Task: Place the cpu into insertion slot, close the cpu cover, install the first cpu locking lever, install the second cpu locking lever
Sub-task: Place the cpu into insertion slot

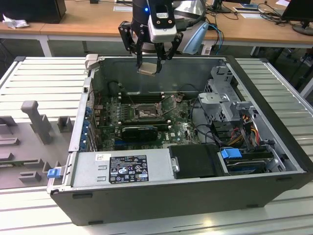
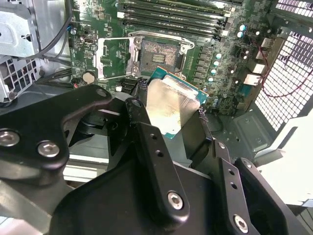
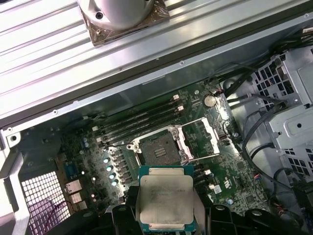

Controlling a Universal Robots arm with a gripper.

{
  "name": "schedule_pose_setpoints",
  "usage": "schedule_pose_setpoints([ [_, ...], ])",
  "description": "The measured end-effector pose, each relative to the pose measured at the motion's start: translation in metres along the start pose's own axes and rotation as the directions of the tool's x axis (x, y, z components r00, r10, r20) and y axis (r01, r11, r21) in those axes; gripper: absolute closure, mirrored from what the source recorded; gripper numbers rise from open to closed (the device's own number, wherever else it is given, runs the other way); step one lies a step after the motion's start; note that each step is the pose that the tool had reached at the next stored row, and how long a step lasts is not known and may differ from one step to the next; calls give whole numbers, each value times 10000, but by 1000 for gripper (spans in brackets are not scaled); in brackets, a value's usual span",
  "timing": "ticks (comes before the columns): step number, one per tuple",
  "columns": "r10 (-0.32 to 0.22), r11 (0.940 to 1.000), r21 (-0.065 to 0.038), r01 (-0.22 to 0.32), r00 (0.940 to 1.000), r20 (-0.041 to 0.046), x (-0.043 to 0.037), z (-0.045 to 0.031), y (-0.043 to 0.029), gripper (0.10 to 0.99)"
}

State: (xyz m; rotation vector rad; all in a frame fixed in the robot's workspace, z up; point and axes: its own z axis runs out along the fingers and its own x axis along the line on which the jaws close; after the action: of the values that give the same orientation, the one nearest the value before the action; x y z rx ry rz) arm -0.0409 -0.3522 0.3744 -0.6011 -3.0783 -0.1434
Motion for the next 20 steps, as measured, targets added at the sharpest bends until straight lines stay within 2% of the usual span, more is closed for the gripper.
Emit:
schedule_pose_setpoints([
  [20, 832, 9965, -19, -832, 9965, 74, 0, 0, 0, 561],
])
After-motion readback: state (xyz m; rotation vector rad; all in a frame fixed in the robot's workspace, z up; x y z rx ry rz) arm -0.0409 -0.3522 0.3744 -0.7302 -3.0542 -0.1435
